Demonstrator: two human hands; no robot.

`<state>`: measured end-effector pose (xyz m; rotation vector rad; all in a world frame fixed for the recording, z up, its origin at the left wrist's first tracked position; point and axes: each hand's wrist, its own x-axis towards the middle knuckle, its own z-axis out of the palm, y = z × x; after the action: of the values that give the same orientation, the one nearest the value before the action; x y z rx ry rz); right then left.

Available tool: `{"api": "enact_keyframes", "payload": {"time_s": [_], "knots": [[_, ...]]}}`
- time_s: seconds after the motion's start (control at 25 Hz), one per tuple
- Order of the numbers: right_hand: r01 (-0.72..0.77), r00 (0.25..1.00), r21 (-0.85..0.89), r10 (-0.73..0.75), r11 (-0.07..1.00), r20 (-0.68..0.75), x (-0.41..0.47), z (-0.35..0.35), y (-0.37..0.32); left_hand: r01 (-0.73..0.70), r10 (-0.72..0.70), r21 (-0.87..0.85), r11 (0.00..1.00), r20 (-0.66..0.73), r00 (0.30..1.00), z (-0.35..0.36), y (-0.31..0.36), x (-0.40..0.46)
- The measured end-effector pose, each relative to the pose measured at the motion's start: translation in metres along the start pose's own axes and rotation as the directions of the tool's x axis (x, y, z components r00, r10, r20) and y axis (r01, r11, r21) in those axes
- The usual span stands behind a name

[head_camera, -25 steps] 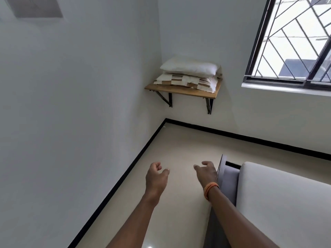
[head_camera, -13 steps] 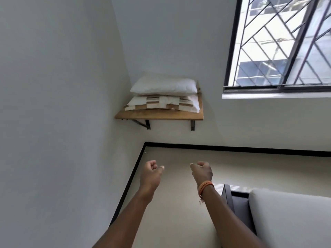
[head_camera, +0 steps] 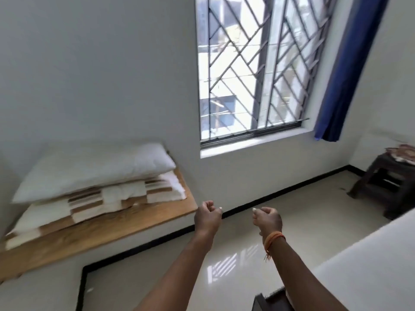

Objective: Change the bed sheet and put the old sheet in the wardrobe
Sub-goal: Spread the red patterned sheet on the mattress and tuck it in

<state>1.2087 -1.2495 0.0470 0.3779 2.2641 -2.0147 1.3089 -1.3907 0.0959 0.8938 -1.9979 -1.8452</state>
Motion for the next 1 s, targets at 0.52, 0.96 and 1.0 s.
{"api": "enact_keyframes", "payload": {"time_s": [0.52,0.96,1.0], "knots": [[0.063,0.854,0.170,0.035,0.983,-0.519,0.288,-0.026,-0.092,-0.108,0.069,0.042,0.993,0.536,0.841,0.244,0.102,0.277],[0.055,0.708,0.171,0.082,0.984,-0.702,0.566,-0.145,-0.175,-0.132,0.053,0.043,0.990,0.763,0.644,0.566,0.200,0.422],[0.058,0.691,0.178,0.090,0.982,-0.718,0.595,-0.159,-0.181,-0.123,0.056,0.027,0.992,0.777,0.627,0.599,0.209,0.433]]}}
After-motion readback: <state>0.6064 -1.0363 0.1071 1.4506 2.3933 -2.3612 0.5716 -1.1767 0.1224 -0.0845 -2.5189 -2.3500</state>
